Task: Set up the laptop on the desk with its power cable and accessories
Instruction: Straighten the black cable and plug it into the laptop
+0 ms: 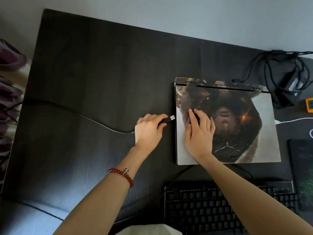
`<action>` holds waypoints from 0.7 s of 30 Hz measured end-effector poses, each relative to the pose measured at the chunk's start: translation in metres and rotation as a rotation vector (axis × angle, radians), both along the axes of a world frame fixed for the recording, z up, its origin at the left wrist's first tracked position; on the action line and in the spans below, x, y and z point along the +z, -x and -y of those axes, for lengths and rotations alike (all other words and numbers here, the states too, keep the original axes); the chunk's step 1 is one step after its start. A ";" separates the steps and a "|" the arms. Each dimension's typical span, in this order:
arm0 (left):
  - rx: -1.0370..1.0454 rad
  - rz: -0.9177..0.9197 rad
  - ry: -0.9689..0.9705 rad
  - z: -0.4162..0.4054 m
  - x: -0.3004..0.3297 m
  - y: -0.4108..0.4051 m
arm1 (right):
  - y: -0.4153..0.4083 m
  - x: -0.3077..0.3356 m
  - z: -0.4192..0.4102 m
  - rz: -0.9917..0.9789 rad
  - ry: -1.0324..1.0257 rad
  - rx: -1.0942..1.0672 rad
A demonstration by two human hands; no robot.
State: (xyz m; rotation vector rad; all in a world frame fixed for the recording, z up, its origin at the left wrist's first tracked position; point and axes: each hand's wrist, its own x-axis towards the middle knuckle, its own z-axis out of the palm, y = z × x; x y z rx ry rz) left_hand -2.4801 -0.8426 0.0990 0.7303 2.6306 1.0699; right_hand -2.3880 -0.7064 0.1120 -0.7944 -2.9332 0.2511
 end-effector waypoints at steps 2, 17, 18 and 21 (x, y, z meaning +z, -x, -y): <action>-0.002 -0.023 -0.004 -0.001 -0.001 0.000 | 0.000 -0.001 -0.001 -0.011 -0.004 -0.003; -0.044 -0.067 0.041 0.001 0.003 -0.001 | 0.000 -0.004 0.000 -0.050 -0.013 -0.002; -0.055 -0.073 0.042 0.001 0.003 0.000 | 0.000 -0.004 0.000 -0.047 -0.011 -0.001; -0.109 -0.070 0.046 0.000 0.005 0.005 | 0.001 -0.004 -0.001 -0.052 -0.022 -0.001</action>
